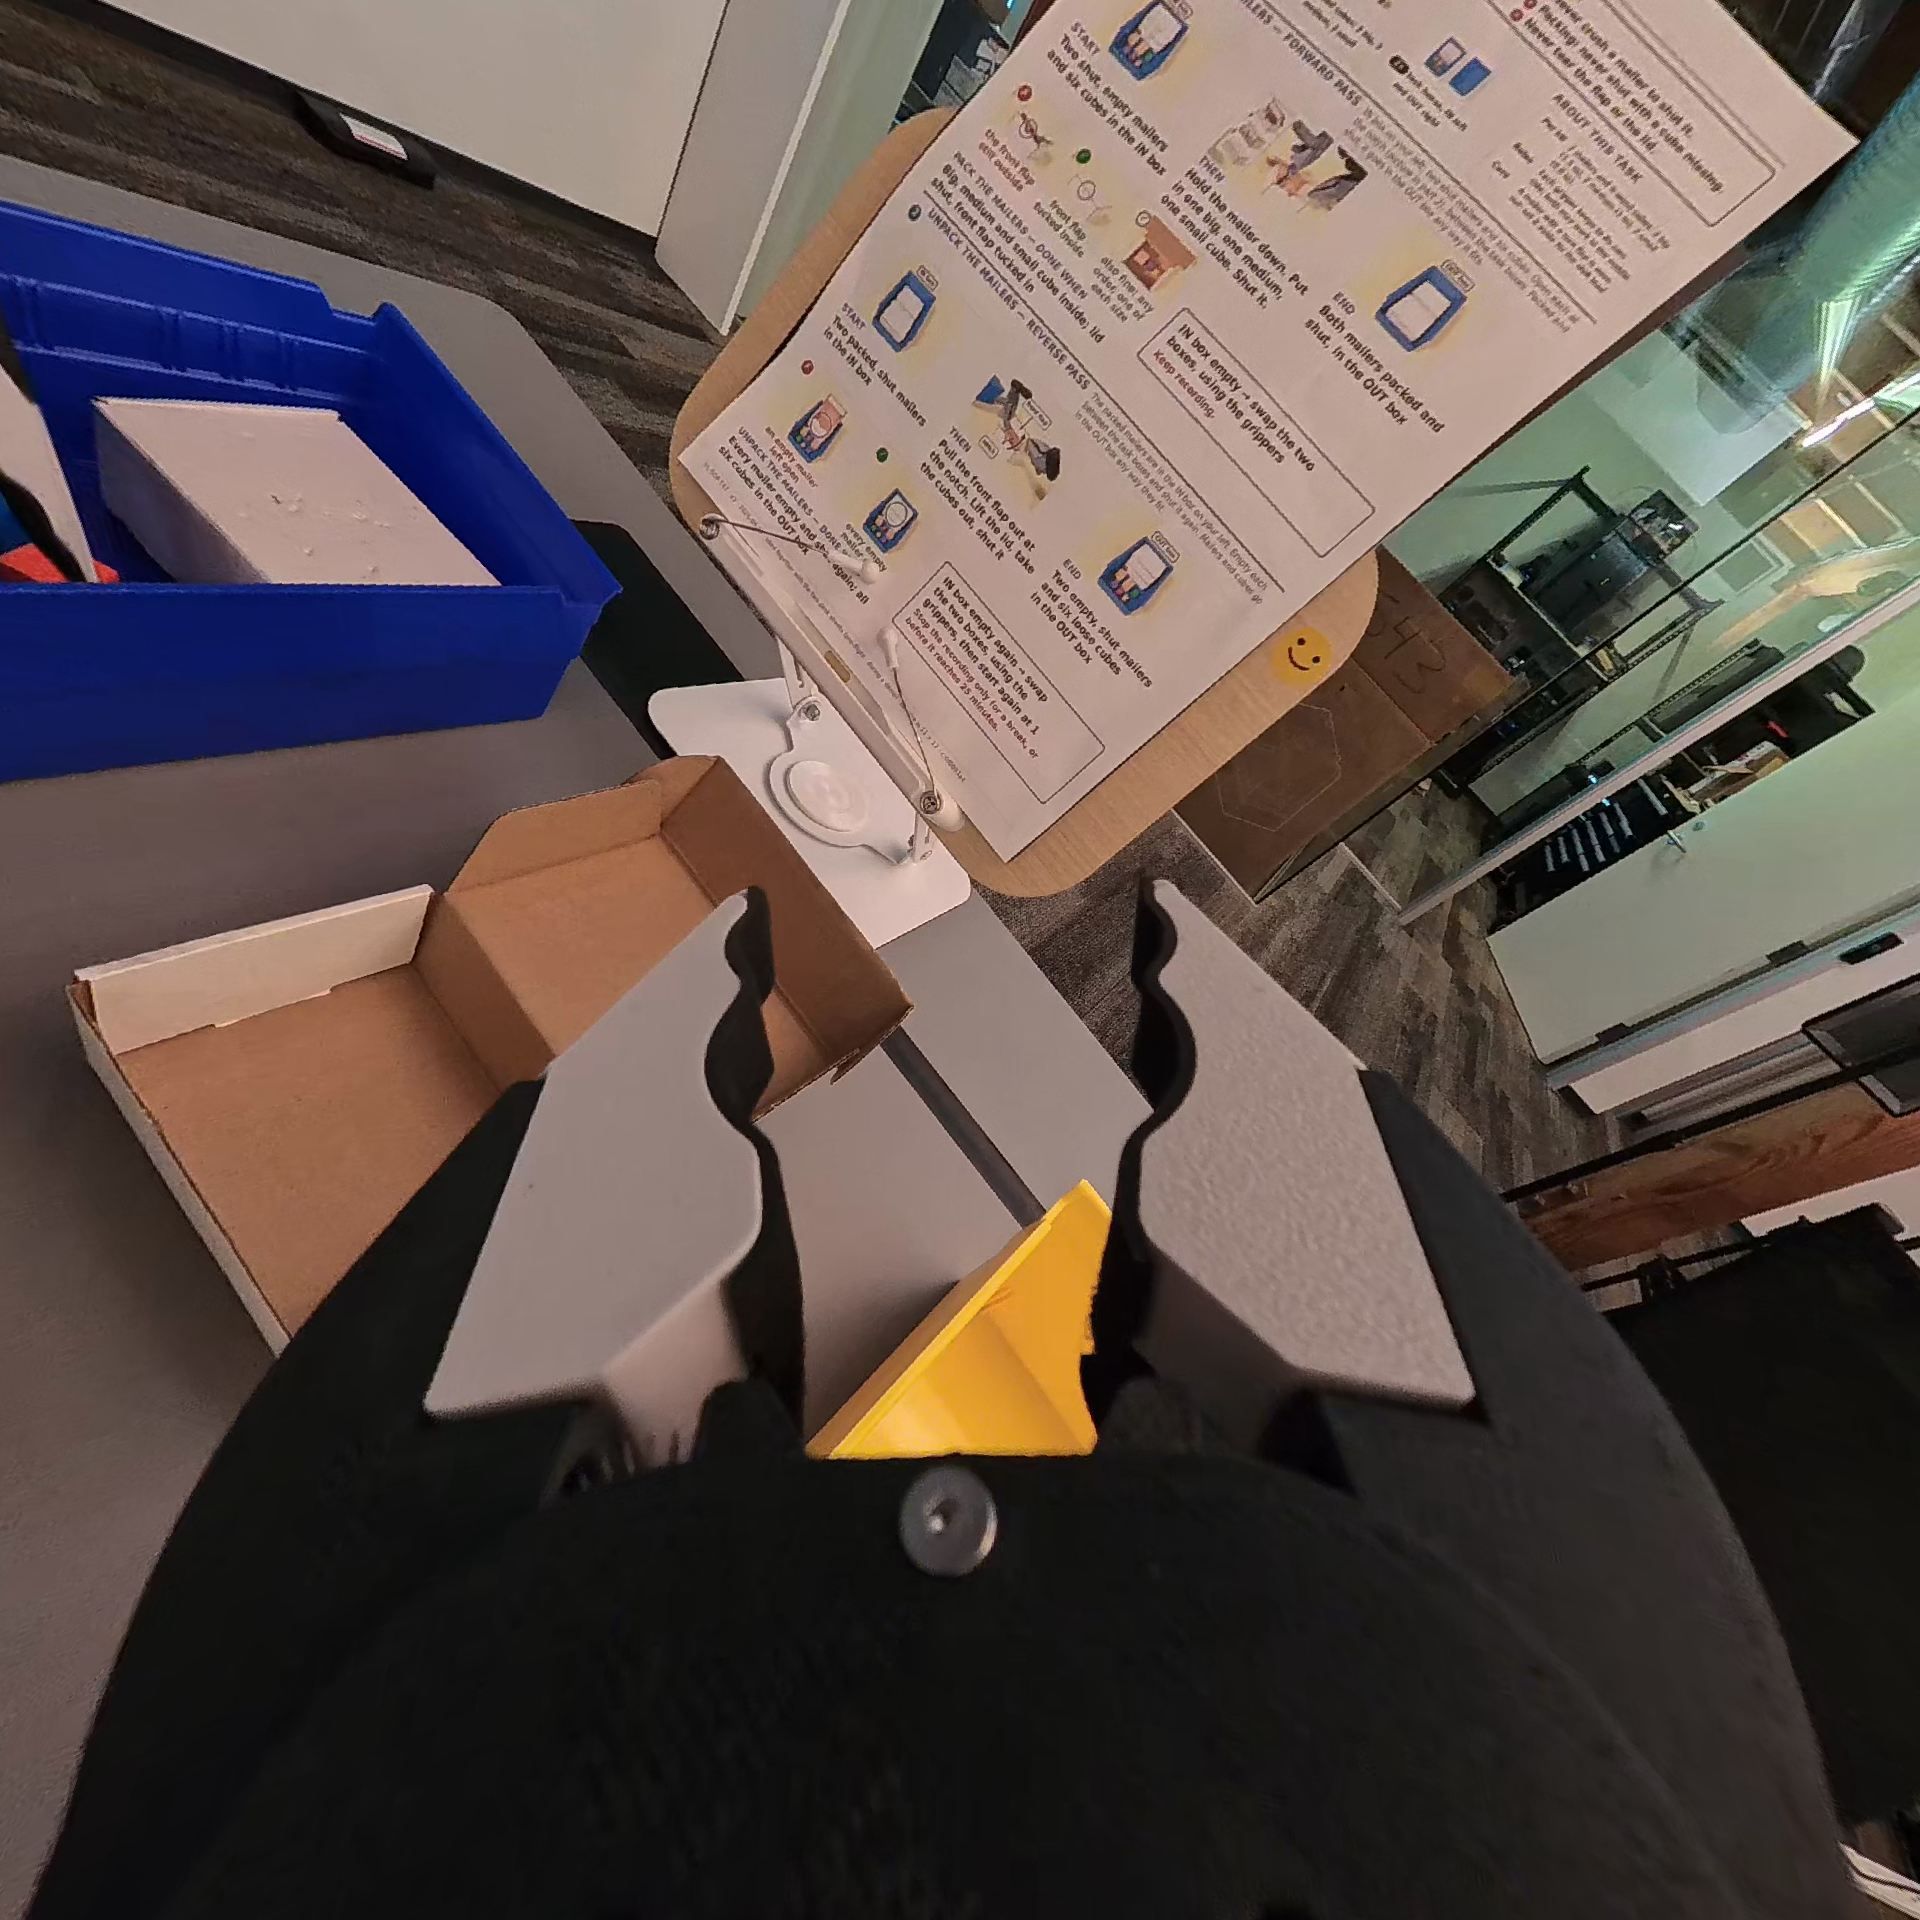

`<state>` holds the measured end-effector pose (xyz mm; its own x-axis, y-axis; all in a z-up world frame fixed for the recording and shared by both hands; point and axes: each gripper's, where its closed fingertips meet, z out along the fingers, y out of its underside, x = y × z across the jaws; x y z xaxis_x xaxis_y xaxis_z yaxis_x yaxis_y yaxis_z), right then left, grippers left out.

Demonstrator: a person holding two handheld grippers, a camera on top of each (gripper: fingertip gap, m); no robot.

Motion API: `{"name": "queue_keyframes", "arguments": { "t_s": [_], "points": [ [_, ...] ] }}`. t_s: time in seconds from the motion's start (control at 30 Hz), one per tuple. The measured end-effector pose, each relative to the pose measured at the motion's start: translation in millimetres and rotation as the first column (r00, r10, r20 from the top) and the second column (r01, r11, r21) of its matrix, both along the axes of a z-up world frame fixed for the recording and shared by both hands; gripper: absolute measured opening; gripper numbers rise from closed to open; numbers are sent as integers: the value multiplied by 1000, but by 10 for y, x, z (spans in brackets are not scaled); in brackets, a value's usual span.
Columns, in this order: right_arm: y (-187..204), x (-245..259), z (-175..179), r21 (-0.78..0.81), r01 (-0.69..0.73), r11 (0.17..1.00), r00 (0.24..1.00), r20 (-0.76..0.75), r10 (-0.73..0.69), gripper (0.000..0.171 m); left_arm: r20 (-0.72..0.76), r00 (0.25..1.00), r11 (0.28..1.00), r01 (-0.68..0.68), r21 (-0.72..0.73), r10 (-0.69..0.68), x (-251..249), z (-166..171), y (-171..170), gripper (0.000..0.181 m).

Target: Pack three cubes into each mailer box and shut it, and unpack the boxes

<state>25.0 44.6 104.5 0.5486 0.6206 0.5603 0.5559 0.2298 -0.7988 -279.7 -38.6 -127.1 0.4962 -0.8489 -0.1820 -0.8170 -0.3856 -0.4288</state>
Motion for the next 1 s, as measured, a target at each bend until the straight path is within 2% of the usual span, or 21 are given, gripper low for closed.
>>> {"name": "queue_keyframes", "arguments": {
  "t_s": [0.03, 0.37, 0.53, 0.63, 0.73, 0.83, 1.0],
  "points": [
    [-2, 0, 0, 1, 0, 1000, 1000, 2, 0, 70, 0, 1000, 1000, -7, -8, 7, -2, -25, 12, 52],
    [-1, -9, -30, -3, -2, 1000, 1000, 20, 2, 70, 0, 1000, 997, -1, -78, 1, 0, -125, -59, 52],
    [1, -17, -57, -1, -2, 1000, 999, 38, 2, 70, -19, 1000, 993, 20, -116, -23, 22, -200, -105, 42],
    [5, -18, -68, 0, -1, 1000, 999, 45, 1, 70, -36, 999, 992, 36, -120, -40, 31, -214, -120, 43],
    [11, -29, -96, -5, -1, 1000, 998, 56, 1, 70, -62, 998, 990, 20, -139, -29, 41, -294, -86, 55],
    [13, -35, -138, -6, 1, 1000, 996, 84, -1, 70, -70, 997, 979, 12, -206, -27, 77, -380, -107, 47],
    [13, -41, -141, -4, 1, 1000, 996, 87, -1, 70, -4, 1000, 975, -1, -223, 0, 113, -215, -120, 44]
  ]
}}
